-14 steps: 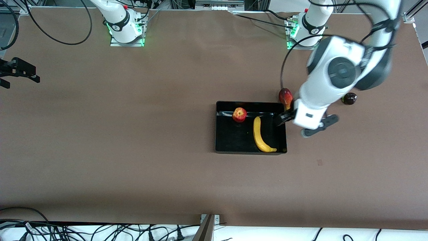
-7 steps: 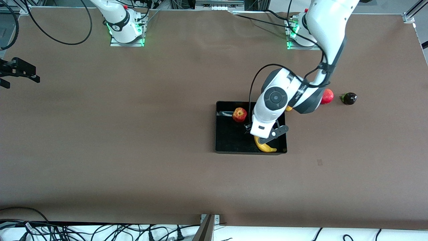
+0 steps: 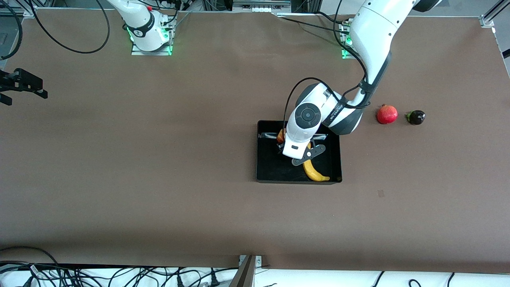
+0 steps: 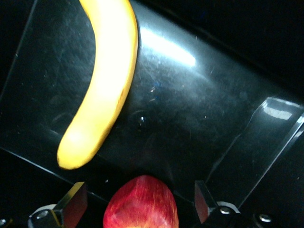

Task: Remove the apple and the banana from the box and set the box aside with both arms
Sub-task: 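Close the left gripper on the small apple and lift it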

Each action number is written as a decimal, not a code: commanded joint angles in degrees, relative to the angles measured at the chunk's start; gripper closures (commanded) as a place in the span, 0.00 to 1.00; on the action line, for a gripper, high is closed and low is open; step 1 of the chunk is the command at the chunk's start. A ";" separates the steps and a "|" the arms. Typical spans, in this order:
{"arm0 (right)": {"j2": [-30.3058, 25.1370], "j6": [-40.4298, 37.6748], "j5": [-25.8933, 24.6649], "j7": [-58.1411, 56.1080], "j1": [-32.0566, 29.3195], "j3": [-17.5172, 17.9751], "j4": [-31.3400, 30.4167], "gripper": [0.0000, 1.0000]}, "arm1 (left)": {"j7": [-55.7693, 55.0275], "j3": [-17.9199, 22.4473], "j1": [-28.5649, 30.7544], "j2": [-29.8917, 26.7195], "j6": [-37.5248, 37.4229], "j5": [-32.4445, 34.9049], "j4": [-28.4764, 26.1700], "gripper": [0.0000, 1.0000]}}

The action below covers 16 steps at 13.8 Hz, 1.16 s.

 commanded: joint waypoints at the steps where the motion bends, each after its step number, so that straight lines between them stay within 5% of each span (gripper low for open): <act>1: 0.19 -0.82 -0.14 0.36 -0.88 0.79 0.84 0.00 | -2.84 -1.17 0.04 0.19 0.79 1.38 -2.57 0.00; 6: 0.19 -0.82 -0.14 0.36 -0.88 0.79 0.84 0.00 | -6.53 -3.10 -0.05 0.45 3.43 1.38 -5.48 0.00; 7: 0.19 -0.82 -0.14 0.36 -0.88 0.79 0.84 0.00 | -7.40 -3.10 -0.05 0.45 3.43 1.38 -5.48 0.17; 9: 0.19 -0.82 -0.14 0.28 -0.88 0.79 0.84 0.00 | -7.59 -3.10 0.04 0.54 3.35 1.38 -5.48 0.97; 13: 0.19 -0.82 -0.14 0.36 -0.88 0.79 0.84 0.00 | -6.45 -3.19 0.48 -0.51 1.60 1.47 -4.34 1.00; 16: 0.19 -0.82 -0.14 0.36 -0.88 0.79 0.84 0.00 | -2.51 -3.45 4.50 -4.02 -15.40 0.42 6.08 1.00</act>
